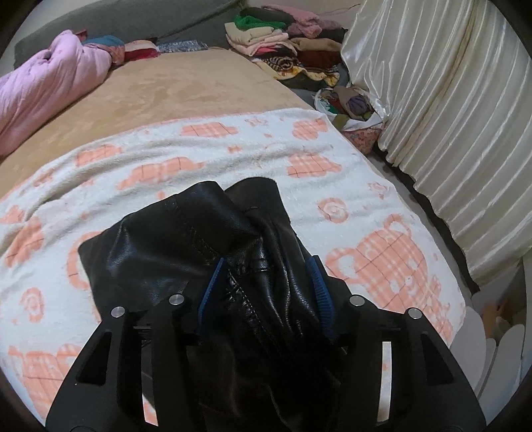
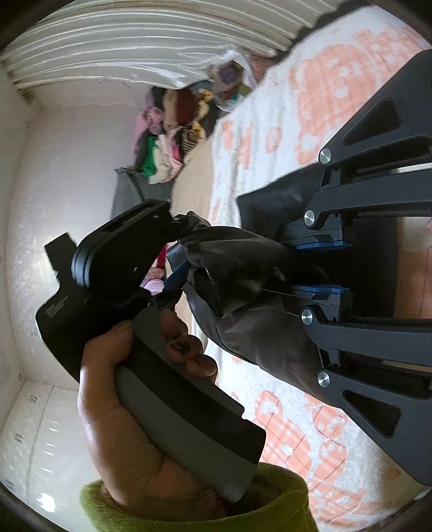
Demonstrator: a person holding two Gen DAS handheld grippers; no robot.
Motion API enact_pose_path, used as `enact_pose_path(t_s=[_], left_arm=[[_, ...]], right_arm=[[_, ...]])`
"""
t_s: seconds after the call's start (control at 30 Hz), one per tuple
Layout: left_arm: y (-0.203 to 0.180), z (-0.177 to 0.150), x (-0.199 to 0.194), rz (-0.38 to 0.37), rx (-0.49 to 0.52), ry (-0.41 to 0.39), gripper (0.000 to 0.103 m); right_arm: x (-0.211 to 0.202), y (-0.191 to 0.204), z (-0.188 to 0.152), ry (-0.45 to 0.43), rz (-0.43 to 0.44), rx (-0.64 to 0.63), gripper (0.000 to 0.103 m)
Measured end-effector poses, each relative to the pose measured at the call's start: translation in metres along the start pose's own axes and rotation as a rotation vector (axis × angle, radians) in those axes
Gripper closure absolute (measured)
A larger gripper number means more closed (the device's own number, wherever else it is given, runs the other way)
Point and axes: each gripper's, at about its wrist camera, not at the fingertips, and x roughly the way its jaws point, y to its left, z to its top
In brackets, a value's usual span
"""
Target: Fold large clothes
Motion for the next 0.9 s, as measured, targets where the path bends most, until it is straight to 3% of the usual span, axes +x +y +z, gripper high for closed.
enact_pose_path(t_s=[0.07,0.17,0.3,0.37,0.47,0.57,0.63,0.67,0.73,0.8,0.9], left_arm=[[-0.001,0.001,0.004,-0.017,-0.008,0.003,0.059],[0.001,0.004,0.003,-0.116,-0.034,-0.024,0.054],[0.004,0.003,-0.015,-0.146,-0.032,-0.078,0.047],[0.017,-0.006,-0.024,-0.128,-0.051,-0.098,0.042],[0.048,-0.049,-0.035,-0.009,-0.082,-0.113,0.038],[0.072,-0.086,-0.024,0.080,-0.110,-0.058,0.038],[0.084,-0.107,-0.009,0.080,-0.141,-0.002,0.038],[0.087,-0.113,-0.003,0.055,-0.152,0.018,0.038],[0.088,-0.118,-0.001,0.068,-0.161,0.004,0.038],[0.084,-0.118,-0.004,0.051,-0.156,-0.013,0.038],[0.075,-0.117,-0.006,0.045,-0.132,-0.020,0.038]], right_arm=[[0.004,-0.006,-0.002,0.023,0.020,0.039,0.089],[0.012,-0.016,-0.007,0.064,0.054,0.114,0.089],[0.023,-0.037,-0.018,0.124,0.119,0.275,0.089],[0.029,-0.047,-0.023,0.160,0.152,0.357,0.088],[0.036,-0.057,-0.034,0.196,0.219,0.485,0.087],[0.043,-0.066,-0.040,0.234,0.274,0.584,0.080],[0.045,-0.068,-0.037,0.255,0.287,0.606,0.055],[0.047,-0.069,-0.032,0.282,0.299,0.611,0.049],[0.051,-0.074,-0.017,0.303,0.355,0.630,0.018],[0.064,-0.078,0.011,0.355,0.375,0.605,0.007],[0.097,-0.078,0.050,0.441,0.319,0.513,0.007]])
